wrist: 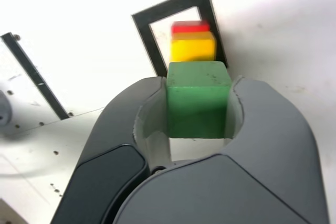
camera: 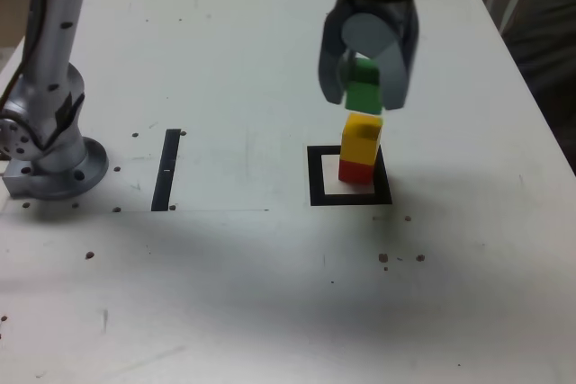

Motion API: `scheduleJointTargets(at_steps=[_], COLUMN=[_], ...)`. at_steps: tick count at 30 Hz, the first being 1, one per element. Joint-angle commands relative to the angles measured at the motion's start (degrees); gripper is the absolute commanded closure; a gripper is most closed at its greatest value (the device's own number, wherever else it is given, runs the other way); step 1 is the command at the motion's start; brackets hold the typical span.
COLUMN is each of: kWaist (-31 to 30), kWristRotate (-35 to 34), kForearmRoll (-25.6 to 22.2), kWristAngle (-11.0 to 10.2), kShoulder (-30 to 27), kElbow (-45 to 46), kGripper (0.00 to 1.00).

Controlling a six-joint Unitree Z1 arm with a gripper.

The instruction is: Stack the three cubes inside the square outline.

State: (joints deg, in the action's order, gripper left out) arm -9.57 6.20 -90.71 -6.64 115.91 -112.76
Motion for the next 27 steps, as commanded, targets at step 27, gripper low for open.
scheduleJointTargets(at_steps=[27], kWaist=[3.24], kWristRotate=[1.97], kForearmRoll=[8.54], kWristAngle=[3.85], kShoulder=[-0.68], kElbow=[7.80], kGripper=[0.72])
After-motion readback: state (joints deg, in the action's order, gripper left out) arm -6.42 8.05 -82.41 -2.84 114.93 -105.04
